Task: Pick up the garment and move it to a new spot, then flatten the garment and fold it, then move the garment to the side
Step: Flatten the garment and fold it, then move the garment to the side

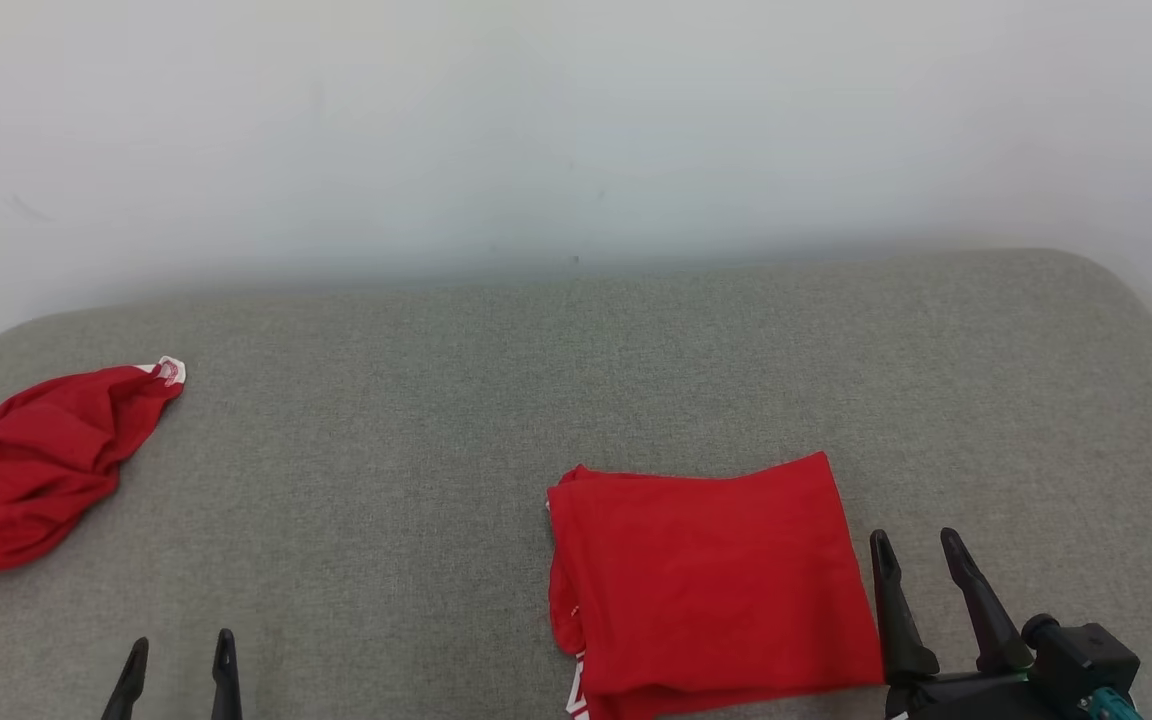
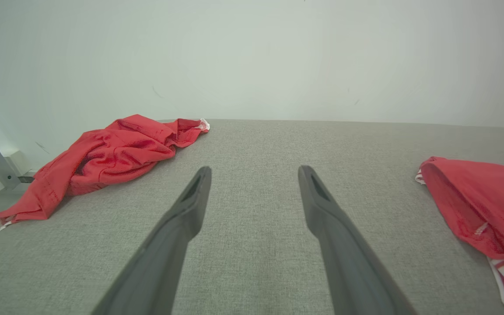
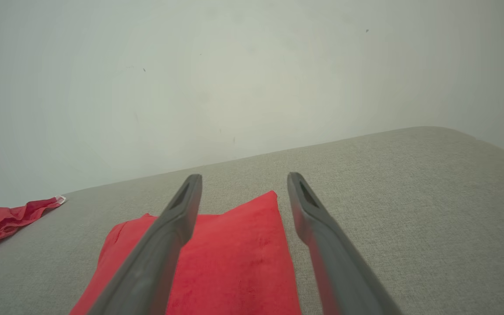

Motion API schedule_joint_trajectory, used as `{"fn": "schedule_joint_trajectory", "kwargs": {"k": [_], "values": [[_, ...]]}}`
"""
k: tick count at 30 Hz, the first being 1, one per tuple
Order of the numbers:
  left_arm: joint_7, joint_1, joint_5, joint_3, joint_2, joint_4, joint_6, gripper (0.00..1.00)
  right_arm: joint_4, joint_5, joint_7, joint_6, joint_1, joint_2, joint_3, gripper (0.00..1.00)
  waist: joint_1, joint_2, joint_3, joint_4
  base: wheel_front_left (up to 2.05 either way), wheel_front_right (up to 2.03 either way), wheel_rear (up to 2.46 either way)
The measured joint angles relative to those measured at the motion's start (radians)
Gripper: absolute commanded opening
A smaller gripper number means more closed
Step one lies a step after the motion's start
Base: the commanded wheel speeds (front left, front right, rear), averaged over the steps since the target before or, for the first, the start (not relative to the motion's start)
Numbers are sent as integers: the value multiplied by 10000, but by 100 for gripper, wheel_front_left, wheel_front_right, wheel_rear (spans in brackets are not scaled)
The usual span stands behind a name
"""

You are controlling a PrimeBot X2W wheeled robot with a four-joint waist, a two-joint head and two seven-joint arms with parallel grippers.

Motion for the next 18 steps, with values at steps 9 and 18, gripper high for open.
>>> {"fn": "schedule_joint_trajectory", "kwargs": {"k": [9, 18], "values": [[0, 3, 211, 192, 63, -115, 17, 100, -13, -301, 0, 0, 99, -8, -69, 100, 0, -1, -91, 68, 0, 0, 0], [0, 64, 267, 98, 107, -228, 25, 100, 50, -433, 0, 0, 134, -73, -98, 100, 0, 0, -103, 108, 0, 0, 0]]}}
